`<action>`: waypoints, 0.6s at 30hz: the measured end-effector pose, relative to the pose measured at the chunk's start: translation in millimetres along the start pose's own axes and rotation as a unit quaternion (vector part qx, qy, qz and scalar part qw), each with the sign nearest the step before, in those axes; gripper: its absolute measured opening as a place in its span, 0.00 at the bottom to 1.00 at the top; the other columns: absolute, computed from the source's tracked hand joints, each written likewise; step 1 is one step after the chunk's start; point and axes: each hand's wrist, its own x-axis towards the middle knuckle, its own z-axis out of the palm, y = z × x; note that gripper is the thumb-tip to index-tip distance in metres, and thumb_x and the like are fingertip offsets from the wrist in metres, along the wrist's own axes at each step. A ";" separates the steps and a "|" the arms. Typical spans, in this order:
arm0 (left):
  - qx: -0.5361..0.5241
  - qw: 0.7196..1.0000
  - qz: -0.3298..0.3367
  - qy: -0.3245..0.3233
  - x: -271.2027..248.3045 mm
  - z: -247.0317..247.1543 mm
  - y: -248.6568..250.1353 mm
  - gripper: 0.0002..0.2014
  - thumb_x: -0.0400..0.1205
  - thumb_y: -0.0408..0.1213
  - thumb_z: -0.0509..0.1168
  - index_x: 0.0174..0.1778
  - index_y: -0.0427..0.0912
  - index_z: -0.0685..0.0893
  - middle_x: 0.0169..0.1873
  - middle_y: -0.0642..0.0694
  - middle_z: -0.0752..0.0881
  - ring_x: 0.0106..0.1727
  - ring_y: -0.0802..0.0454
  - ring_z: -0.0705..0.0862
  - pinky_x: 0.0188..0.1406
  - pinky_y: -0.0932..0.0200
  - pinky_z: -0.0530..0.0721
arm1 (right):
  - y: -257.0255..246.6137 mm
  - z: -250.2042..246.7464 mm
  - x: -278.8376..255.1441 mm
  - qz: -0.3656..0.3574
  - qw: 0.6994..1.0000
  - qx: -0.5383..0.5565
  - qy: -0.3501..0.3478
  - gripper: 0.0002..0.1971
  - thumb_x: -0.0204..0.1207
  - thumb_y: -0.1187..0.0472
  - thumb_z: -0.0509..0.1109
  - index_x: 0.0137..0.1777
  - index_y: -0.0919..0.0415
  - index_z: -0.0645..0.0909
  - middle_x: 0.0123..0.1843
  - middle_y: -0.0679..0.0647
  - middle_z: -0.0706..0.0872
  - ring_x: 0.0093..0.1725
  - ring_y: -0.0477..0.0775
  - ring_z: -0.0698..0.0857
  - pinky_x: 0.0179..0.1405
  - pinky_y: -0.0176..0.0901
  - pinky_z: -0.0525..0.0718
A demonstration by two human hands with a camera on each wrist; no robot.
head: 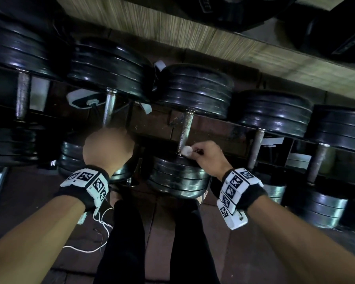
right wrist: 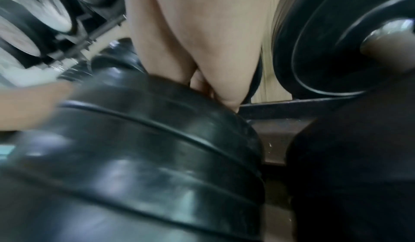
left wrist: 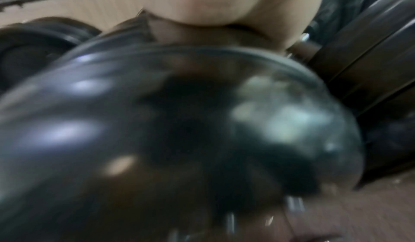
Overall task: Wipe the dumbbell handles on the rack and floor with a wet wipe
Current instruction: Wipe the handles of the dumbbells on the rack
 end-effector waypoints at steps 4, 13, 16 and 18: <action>-0.168 0.981 0.053 -0.078 -3.3 11.8 43.7 0.20 0.83 0.59 0.59 0.58 0.50 0.86 0.47 0.45 0.91 0.49 0.42 0.89 0.43 0.52 0.85 | -4.4 7.9 -7.4 -0.021 0.999 0.042 0.014 0.05 0.80 0.57 0.75 0.45 0.56 0.90 0.44 0.50 0.92 0.47 0.48 0.87 0.47 0.39 0.78; -0.369 0.907 0.015 -0.202 19.7 30.2 84.1 0.13 0.82 0.50 0.71 0.53 0.46 0.88 0.47 0.55 0.88 0.50 0.55 0.86 0.56 0.59 0.81 | 20.1 12.1 -13.8 0.002 0.977 0.197 0.088 0.06 0.79 0.60 0.76 0.51 0.47 0.84 0.49 0.47 0.91 0.54 0.44 0.88 0.58 0.43 0.83; -0.285 0.944 -0.042 -0.164 40.1 37.8 73.6 0.05 0.82 0.40 0.72 0.51 0.43 0.87 0.47 0.46 0.88 0.50 0.48 0.86 0.52 0.60 0.79 | 28.8 19.6 -19.5 0.017 0.972 0.181 0.149 0.06 0.85 0.60 0.68 0.53 0.49 0.86 0.53 0.48 0.90 0.55 0.48 0.88 0.57 0.44 0.84; -0.277 0.939 -0.048 -0.200 50.9 46.5 74.3 0.04 0.79 0.38 0.75 0.46 0.44 0.88 0.47 0.45 0.90 0.52 0.47 0.88 0.56 0.55 0.83 | 29.8 20.3 -21.8 0.012 0.971 0.180 0.155 0.08 0.86 0.61 0.66 0.54 0.52 0.87 0.52 0.50 0.90 0.51 0.51 0.88 0.53 0.42 0.85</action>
